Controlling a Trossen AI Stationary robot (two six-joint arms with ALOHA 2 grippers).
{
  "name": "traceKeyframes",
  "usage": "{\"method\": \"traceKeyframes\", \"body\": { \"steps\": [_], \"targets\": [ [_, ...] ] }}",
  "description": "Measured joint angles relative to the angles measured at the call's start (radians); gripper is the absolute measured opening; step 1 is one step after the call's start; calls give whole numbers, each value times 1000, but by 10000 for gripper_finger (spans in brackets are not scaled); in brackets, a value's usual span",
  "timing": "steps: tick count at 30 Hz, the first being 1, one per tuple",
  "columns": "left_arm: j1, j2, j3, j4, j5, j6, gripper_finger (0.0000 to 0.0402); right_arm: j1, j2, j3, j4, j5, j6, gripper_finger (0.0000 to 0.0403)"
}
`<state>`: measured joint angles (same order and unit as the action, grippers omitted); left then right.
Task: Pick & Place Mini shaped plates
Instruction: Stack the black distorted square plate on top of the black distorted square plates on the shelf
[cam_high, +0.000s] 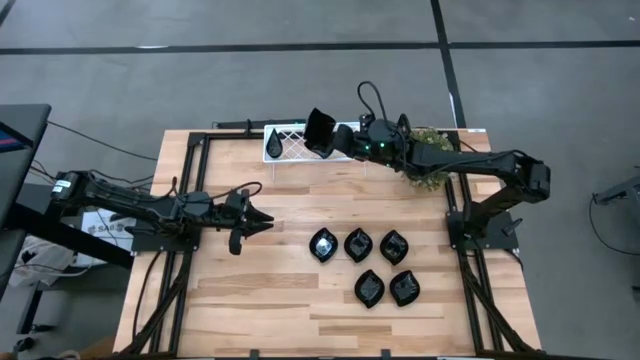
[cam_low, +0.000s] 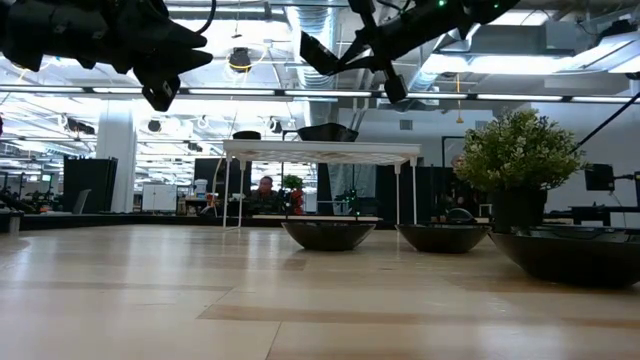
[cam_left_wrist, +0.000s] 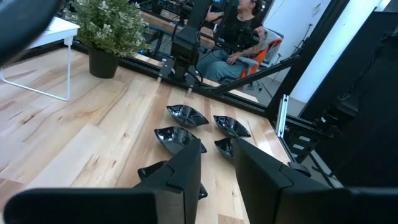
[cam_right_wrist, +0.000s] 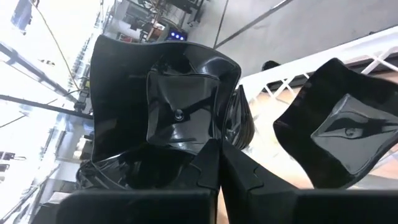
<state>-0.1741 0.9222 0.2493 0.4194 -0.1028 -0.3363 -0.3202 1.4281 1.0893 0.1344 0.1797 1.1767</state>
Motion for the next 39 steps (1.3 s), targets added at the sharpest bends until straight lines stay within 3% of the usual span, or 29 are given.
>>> {"method": "traceKeyframes", "body": {
  "steps": [4, 10, 16, 26, 33, 39],
  "targets": [
    [0, 0, 0, 0, 0, 0, 97, 0, 2, 64, -101, -24, -1, 0],
    [0, 0, 0, 0, 0, 18, 97, 6, 2, 291, -420, -24, -57, 0],
    [0, 0, 0, 1, 0, 18, 97, 6, 0, 449, -691, 48, -17, 0],
    [0, 0, 0, 19, 0, 18, 97, -16, 75, 453, -765, 53, 131, 0],
    [2, 0, 0, 45, 3, 18, 97, -67, 212, 452, -727, -99, 146, 0],
    [-4, 0, 0, 47, 46, 18, 97, -102, 233, 453, -728, -156, 164, 0]
  ]
}}
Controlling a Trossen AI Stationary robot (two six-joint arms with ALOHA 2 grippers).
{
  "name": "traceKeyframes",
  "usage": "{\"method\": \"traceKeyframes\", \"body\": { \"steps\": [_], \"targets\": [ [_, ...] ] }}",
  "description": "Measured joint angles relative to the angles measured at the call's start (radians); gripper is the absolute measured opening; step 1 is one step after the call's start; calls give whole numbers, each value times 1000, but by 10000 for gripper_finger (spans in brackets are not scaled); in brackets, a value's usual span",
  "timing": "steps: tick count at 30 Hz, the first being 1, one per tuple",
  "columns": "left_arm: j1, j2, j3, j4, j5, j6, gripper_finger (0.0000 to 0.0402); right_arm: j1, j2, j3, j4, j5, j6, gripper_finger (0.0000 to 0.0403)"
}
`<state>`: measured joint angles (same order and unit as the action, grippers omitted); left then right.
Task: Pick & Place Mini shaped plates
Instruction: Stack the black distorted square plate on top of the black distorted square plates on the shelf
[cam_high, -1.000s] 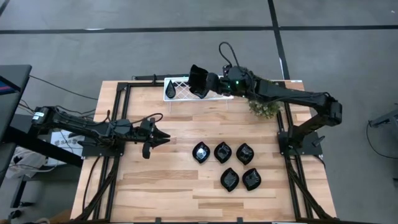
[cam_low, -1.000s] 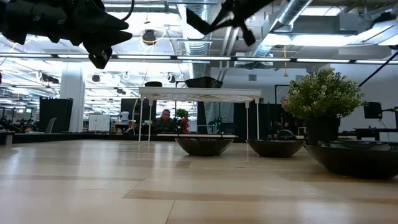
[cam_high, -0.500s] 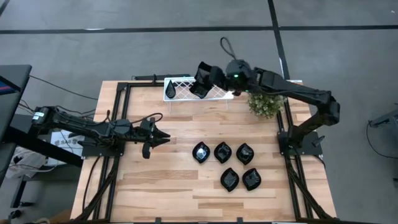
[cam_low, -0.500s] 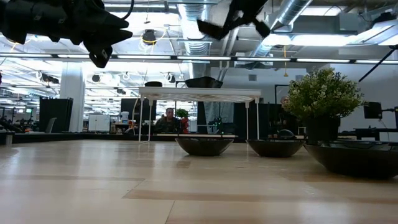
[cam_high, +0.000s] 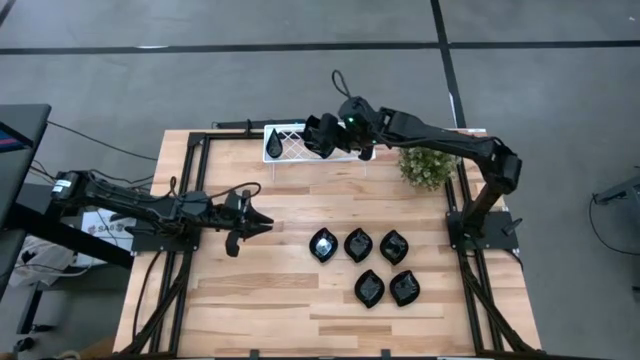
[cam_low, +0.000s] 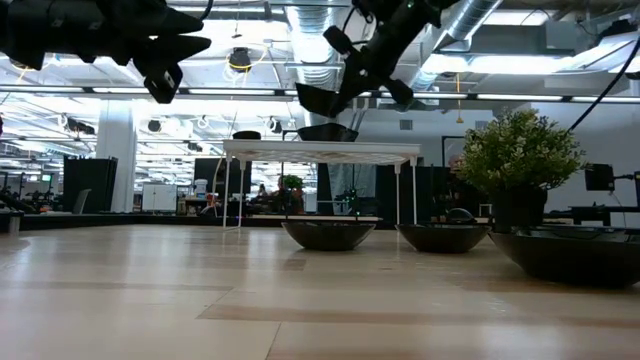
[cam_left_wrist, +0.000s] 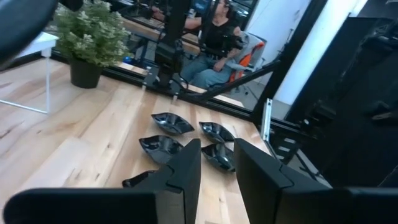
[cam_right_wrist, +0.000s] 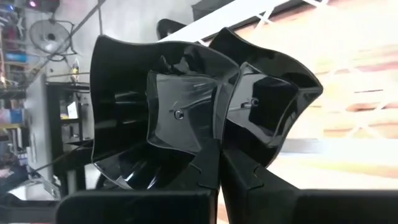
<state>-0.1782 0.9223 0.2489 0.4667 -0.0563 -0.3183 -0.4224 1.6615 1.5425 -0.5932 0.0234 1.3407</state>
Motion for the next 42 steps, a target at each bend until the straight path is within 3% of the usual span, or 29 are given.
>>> {"method": "traceKeyframes", "body": {
  "steps": [15, 42],
  "targets": [
    [4, 0, 0, 30, 5, 88, 97, -5, -1, 0, -88, 0, 128, 0],
    [24, 0, 0, 35, 5, 105, 97, -13, 47, 1, -76, 7, 90, 0]
  ]
}}
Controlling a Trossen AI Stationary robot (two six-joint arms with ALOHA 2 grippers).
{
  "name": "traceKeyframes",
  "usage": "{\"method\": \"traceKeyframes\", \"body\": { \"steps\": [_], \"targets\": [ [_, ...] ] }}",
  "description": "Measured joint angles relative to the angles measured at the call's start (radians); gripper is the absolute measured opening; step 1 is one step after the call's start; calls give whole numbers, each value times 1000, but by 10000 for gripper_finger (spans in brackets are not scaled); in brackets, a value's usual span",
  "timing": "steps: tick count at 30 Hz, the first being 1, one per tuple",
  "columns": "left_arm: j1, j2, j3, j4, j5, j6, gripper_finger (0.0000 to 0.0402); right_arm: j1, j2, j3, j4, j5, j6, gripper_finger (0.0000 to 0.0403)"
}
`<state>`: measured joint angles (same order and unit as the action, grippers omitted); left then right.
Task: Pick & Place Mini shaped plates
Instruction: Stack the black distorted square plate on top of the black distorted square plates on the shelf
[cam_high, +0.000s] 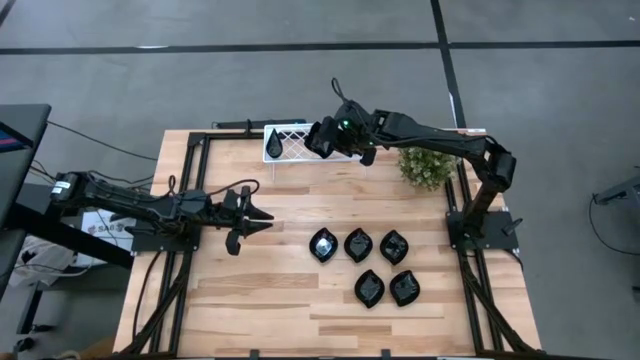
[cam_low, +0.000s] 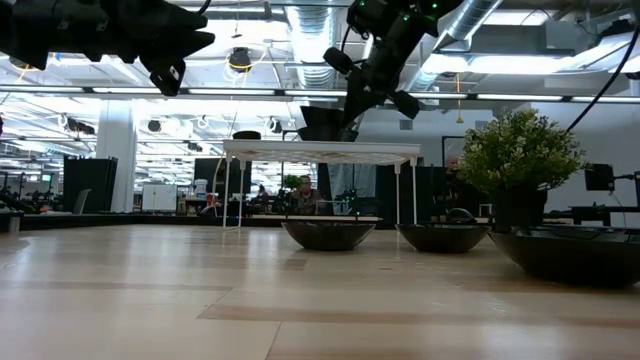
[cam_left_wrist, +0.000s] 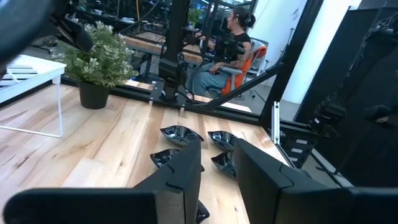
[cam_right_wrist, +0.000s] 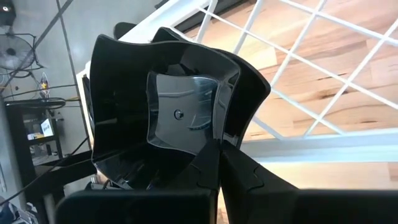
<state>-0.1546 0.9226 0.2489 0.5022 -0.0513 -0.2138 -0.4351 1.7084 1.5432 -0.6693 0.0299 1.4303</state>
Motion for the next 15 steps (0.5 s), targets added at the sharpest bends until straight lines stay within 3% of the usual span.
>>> {"method": "traceKeyframes", "body": {
  "steps": [15],
  "targets": [
    [0, 0, 0, 0, 0, 0, 97, 1, 0, 0, 2, -1, -27, 0]
  ]
}}
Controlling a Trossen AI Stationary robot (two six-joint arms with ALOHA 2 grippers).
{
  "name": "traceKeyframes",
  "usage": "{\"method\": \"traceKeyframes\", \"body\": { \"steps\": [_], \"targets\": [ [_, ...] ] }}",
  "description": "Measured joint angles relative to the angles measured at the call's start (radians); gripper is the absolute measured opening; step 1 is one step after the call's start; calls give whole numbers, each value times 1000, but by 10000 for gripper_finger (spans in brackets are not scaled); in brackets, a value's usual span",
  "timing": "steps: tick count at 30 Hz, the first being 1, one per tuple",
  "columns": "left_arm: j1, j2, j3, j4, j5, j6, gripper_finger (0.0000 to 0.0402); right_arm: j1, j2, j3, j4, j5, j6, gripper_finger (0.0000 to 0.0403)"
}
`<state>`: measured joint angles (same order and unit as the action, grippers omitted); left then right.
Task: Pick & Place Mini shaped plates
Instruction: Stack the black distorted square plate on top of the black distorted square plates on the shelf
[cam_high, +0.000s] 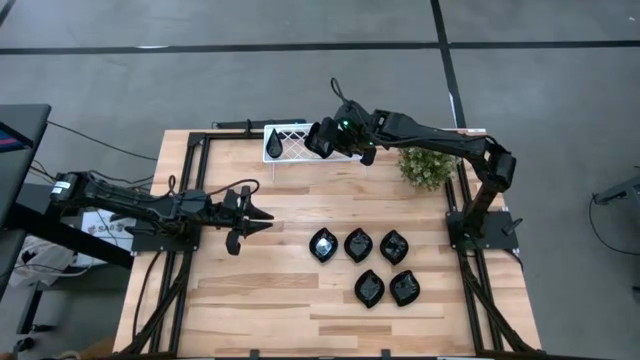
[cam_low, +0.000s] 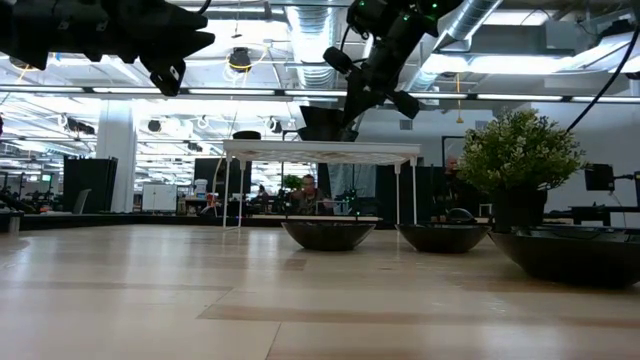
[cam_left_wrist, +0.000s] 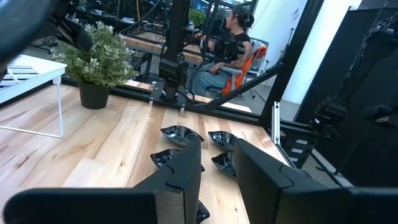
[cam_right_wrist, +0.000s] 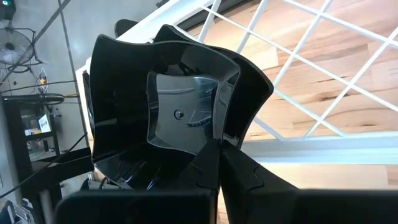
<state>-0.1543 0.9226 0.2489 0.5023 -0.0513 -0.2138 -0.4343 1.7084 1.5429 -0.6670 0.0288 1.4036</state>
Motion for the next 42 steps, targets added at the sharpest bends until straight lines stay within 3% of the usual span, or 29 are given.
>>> {"method": "traceKeyframes", "body": {
  "steps": [27, 42],
  "targets": [
    [0, 0, 0, 0, 0, 0, 97, 0, 0, 0, 2, 5, 4, 2],
    [0, 0, 0, 0, 0, -1, 97, 0, 0, 0, 22, 4, 4, 85]
  ]
}}
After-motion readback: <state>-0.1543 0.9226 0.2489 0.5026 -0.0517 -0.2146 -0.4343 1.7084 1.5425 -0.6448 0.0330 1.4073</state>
